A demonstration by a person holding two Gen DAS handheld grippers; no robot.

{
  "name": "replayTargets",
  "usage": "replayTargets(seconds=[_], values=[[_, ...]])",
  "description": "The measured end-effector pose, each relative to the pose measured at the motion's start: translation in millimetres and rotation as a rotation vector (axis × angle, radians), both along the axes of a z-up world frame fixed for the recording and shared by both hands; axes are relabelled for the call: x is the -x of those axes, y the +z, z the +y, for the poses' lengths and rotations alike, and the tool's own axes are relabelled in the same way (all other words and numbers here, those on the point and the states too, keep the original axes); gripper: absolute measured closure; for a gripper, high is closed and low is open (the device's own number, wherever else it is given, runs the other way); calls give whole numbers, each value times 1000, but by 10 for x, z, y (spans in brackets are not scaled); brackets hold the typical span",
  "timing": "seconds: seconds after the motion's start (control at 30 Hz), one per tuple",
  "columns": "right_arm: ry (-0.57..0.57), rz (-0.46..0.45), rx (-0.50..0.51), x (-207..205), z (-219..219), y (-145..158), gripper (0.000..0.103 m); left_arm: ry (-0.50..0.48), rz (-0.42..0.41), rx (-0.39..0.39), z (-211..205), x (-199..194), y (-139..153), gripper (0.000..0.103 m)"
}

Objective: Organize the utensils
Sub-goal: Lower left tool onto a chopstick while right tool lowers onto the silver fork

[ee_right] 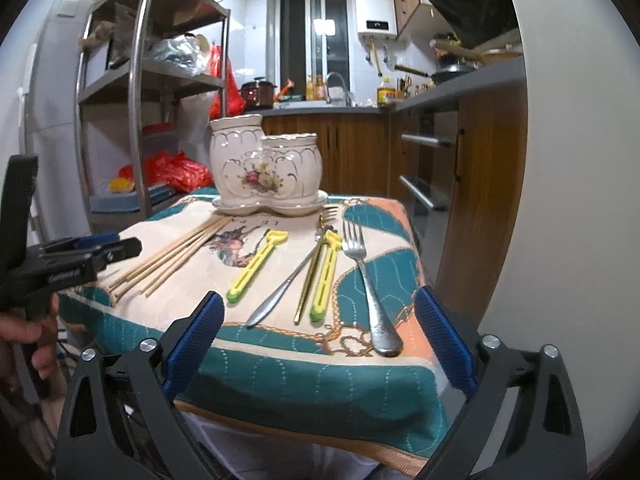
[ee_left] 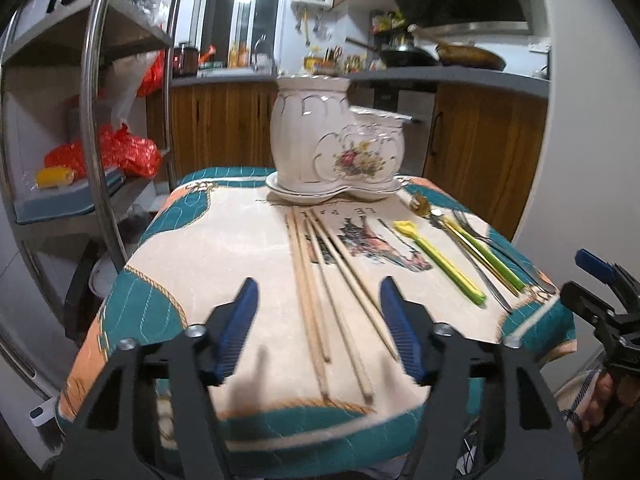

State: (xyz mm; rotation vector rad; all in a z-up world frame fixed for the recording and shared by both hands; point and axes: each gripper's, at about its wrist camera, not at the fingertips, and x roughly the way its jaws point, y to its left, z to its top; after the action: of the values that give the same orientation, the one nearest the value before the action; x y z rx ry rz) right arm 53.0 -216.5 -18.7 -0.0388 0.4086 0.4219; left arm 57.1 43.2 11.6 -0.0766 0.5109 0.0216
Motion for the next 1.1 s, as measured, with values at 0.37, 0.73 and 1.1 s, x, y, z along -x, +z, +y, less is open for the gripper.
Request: replayTargets(seconds=[0.37,0.73,1.1], values=[[19,136,50,-518,-99,126,55,-30,272,37,247,-774,-65,74],[57,283,116,-1007,-38,33,72,-50,357,29,259,-1010,-63,78],[119,432,256,-1370,170,-62,79,-74,400,95,423,-1028,-54,92]])
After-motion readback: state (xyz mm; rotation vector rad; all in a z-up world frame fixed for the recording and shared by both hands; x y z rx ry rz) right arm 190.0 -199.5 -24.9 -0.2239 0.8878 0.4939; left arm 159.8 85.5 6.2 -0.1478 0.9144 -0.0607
